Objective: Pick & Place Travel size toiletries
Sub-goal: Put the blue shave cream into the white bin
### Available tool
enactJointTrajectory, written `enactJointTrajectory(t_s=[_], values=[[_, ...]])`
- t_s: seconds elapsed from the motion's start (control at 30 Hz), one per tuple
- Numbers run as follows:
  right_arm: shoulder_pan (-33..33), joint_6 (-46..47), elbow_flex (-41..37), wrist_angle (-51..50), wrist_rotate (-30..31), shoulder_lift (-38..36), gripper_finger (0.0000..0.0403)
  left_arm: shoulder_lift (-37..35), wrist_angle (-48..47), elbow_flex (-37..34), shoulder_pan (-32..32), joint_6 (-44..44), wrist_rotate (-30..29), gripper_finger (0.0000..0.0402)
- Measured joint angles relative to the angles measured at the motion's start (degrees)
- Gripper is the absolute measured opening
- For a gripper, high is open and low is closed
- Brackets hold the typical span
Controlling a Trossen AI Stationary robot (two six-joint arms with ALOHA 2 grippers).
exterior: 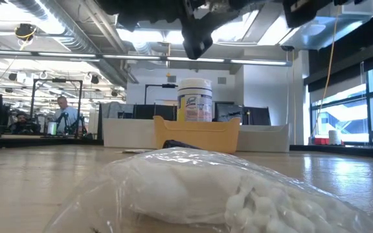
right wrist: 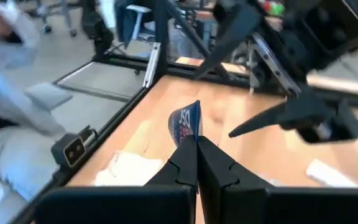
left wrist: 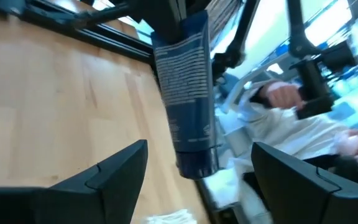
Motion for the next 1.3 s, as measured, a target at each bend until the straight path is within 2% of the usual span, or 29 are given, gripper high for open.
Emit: enactJointTrajectory(t_s=[0.2, 0.5, 0.73, 0.87, 1.03, 1.3], values=[[-1.88, 10.99, 0.0, -1.12, 1.19, 0.59, 0.0, 0.0, -3.39, 0.0, -1.84, 11.74, -9.54, 0.0281], [-4.2, 14.05, 4.75, -8.65, 1.24, 2.66, 0.0, 0.0, -4.12, 0.0, -2.64, 12.61, -19.42, 0.0279], [-6.45, 13.71, 14.15, -20.29, 2.56, 9.28, 0.0, 0.0, -4.36, 0.0, -2.64, 13.88, -19.98, 0.0278], [-7.03, 13.73, 17.83, -23.6, 0.35, 13.29, 0.0, 0.0, -4.48, 0.0, -2.71, 14.81, -20.02, 0.0278], [-7.01, 14.17, 18.75, -23.89, -2.58, 16.56, 0.0, 0.0, -4.5, 0.0, -2.71, 15.46, -21.96, 0.0278], [-7.02, 15.09, 18.75, -23.89, -0.94, 17.82, 0.0, 0.0, -4.56, 0.0, -2.64, 15.46, -26.16, 0.0278]])
